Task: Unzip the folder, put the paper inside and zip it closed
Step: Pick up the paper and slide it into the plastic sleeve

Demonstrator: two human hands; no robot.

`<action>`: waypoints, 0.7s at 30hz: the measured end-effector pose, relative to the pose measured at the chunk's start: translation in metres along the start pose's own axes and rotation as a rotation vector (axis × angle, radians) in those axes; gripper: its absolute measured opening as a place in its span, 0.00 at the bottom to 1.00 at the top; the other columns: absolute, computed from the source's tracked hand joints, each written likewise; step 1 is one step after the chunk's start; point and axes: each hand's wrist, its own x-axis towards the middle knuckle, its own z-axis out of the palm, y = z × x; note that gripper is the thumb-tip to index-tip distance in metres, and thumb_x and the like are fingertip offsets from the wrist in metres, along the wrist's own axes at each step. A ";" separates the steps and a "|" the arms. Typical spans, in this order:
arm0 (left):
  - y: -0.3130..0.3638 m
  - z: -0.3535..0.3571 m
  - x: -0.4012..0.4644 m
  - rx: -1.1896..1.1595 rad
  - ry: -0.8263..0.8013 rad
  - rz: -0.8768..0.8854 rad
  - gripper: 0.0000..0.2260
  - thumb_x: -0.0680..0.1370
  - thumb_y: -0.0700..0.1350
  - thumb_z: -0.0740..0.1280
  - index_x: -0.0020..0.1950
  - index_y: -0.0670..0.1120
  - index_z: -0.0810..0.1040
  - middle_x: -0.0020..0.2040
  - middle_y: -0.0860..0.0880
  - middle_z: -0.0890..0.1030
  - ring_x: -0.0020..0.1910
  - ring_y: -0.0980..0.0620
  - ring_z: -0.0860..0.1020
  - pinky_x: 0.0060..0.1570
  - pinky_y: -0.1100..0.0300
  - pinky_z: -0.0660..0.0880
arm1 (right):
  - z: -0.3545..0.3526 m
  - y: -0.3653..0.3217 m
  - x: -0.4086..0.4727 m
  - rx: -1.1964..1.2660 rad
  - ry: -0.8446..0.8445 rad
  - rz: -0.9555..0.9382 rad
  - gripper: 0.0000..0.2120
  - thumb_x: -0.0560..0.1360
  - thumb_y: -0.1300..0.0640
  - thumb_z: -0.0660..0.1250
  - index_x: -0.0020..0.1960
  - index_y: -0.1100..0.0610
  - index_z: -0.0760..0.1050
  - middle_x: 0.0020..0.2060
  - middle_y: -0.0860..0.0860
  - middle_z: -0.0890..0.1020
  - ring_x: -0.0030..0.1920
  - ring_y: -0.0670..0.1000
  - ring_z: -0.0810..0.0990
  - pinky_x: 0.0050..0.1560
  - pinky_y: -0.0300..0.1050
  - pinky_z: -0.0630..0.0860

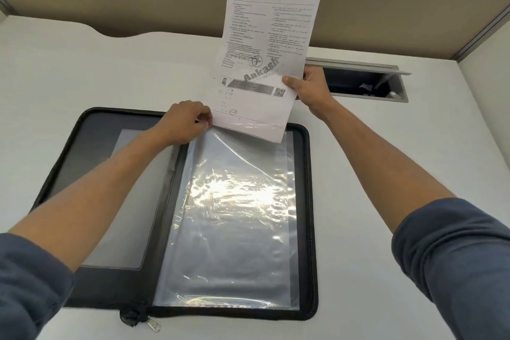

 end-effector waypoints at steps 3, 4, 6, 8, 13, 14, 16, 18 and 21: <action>-0.009 -0.002 0.001 -0.099 -0.020 0.002 0.07 0.77 0.36 0.62 0.48 0.42 0.80 0.48 0.46 0.82 0.47 0.47 0.77 0.48 0.56 0.72 | -0.001 -0.001 0.000 -0.005 -0.023 0.006 0.11 0.77 0.65 0.67 0.58 0.66 0.78 0.53 0.56 0.83 0.47 0.52 0.84 0.42 0.43 0.82; -0.011 -0.002 0.001 -0.111 -0.028 -0.002 0.07 0.78 0.36 0.62 0.48 0.43 0.79 0.48 0.46 0.81 0.44 0.50 0.76 0.44 0.60 0.70 | 0.000 -0.002 0.001 0.002 -0.028 0.004 0.10 0.77 0.65 0.67 0.57 0.65 0.78 0.52 0.56 0.83 0.46 0.51 0.85 0.41 0.42 0.82; -0.013 -0.002 0.001 -0.137 -0.036 -0.009 0.07 0.78 0.37 0.62 0.47 0.44 0.79 0.47 0.48 0.81 0.43 0.50 0.76 0.41 0.66 0.68 | 0.001 -0.006 0.002 0.030 -0.023 0.004 0.10 0.77 0.65 0.67 0.57 0.65 0.78 0.52 0.55 0.83 0.45 0.49 0.85 0.41 0.42 0.82; -0.014 -0.003 0.000 -0.173 -0.035 -0.014 0.07 0.79 0.37 0.62 0.47 0.44 0.79 0.46 0.49 0.81 0.48 0.48 0.78 0.45 0.64 0.71 | 0.002 -0.008 0.003 0.066 -0.009 0.008 0.11 0.77 0.65 0.67 0.58 0.65 0.78 0.52 0.55 0.83 0.45 0.50 0.85 0.43 0.43 0.83; -0.017 -0.005 0.000 -0.181 -0.034 -0.024 0.06 0.78 0.37 0.63 0.47 0.45 0.79 0.46 0.49 0.82 0.50 0.48 0.79 0.53 0.56 0.73 | 0.002 -0.011 0.003 0.028 -0.063 0.003 0.10 0.76 0.66 0.67 0.57 0.65 0.78 0.51 0.55 0.84 0.44 0.48 0.85 0.41 0.41 0.83; -0.017 -0.005 0.001 -0.169 -0.035 -0.027 0.06 0.78 0.37 0.64 0.47 0.45 0.79 0.46 0.49 0.82 0.49 0.48 0.79 0.53 0.57 0.72 | 0.002 -0.011 0.003 0.009 -0.086 0.003 0.11 0.76 0.66 0.67 0.57 0.65 0.79 0.51 0.54 0.84 0.44 0.47 0.85 0.41 0.41 0.82; -0.018 -0.005 0.003 -0.156 -0.041 -0.041 0.06 0.78 0.38 0.64 0.47 0.45 0.80 0.46 0.49 0.82 0.48 0.48 0.78 0.52 0.57 0.71 | 0.001 -0.013 0.004 -0.018 -0.126 0.009 0.11 0.76 0.65 0.67 0.58 0.65 0.79 0.50 0.52 0.84 0.44 0.47 0.85 0.41 0.40 0.82; -0.016 -0.006 0.005 -0.138 -0.061 -0.051 0.06 0.78 0.38 0.64 0.48 0.45 0.80 0.46 0.49 0.82 0.47 0.49 0.77 0.51 0.57 0.70 | 0.001 -0.015 0.005 -0.042 -0.154 0.014 0.10 0.76 0.65 0.67 0.57 0.64 0.79 0.50 0.51 0.83 0.44 0.46 0.85 0.41 0.40 0.82; -0.012 -0.010 0.009 -0.054 -0.114 -0.048 0.06 0.78 0.39 0.64 0.47 0.46 0.81 0.45 0.49 0.81 0.47 0.47 0.76 0.51 0.57 0.69 | -0.001 -0.017 0.010 -0.118 -0.164 0.005 0.11 0.77 0.64 0.67 0.59 0.64 0.78 0.53 0.54 0.83 0.47 0.49 0.85 0.44 0.43 0.83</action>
